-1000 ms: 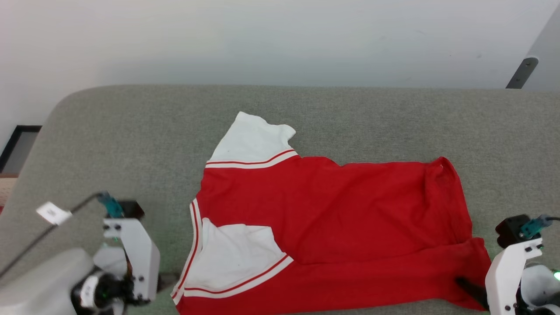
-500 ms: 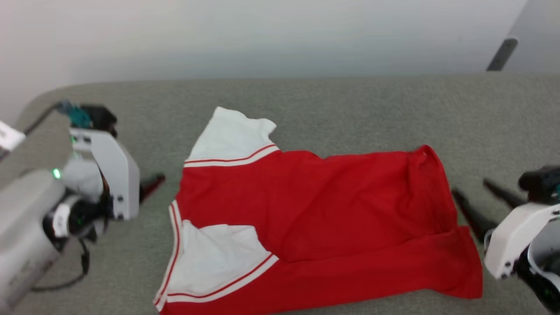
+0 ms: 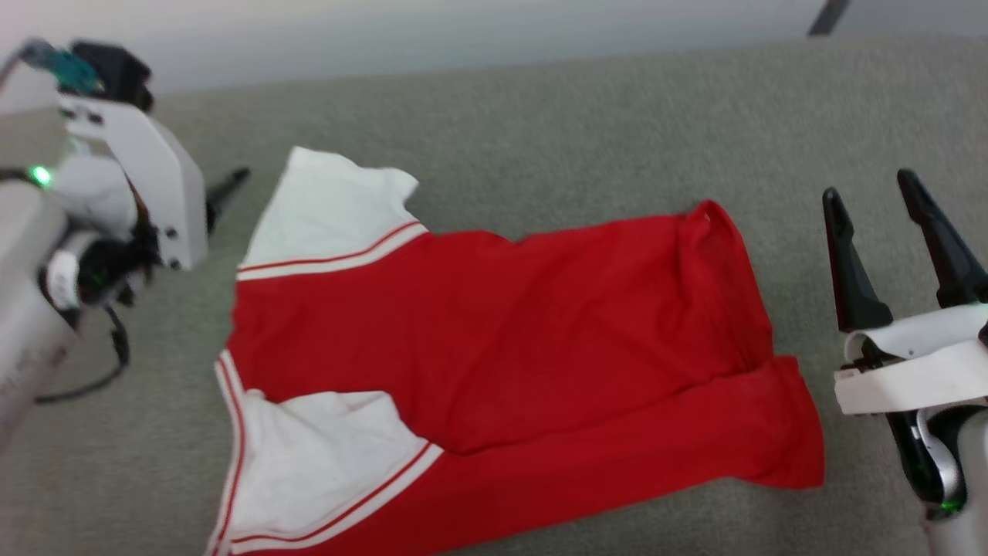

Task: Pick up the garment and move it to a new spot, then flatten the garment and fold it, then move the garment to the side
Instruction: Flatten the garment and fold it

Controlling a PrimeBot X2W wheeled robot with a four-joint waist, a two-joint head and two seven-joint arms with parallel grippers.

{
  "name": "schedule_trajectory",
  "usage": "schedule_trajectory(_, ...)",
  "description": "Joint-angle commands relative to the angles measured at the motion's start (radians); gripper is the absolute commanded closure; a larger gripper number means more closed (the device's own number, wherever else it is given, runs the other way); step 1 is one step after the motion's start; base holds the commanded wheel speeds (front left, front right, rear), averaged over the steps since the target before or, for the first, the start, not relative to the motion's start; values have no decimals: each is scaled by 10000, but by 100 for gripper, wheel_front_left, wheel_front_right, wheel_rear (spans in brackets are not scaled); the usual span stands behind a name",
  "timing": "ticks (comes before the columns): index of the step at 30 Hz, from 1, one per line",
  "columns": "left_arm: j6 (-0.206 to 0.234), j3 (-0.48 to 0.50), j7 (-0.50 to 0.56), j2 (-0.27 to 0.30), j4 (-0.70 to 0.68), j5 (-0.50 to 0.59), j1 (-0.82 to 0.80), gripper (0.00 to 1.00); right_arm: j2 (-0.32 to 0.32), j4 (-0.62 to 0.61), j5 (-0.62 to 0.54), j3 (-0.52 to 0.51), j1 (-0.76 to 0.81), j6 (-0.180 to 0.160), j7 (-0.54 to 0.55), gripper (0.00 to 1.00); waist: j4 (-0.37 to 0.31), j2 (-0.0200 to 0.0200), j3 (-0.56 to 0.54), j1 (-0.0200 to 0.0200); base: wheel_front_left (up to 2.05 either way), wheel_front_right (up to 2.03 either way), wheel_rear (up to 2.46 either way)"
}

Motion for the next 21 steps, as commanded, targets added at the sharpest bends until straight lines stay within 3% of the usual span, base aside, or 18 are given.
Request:
schedule_trajectory(1, -103, 41, 54, -27, 275, 72, -313, 0, 193, 120, -179, -56, -155, -10, -280, 0, -611, 0, 796, 0, 0, 0, 0)
schedule_trajectory(11, -627, -61, 1286, -185, 1774, 220, -1730, 0, 753, 407, -524, 118, -432, -10, -791, 0, -1196, 0, 1971, 0, 0, 0, 0)
schedule_trajectory(21, -671, -296, 2295, -548, 2794, 332, -2497, 0, 955, 746, -433, 286, -650, -10, -941, 0, -1472, 0, 2531, 0, 0, 0, 0)
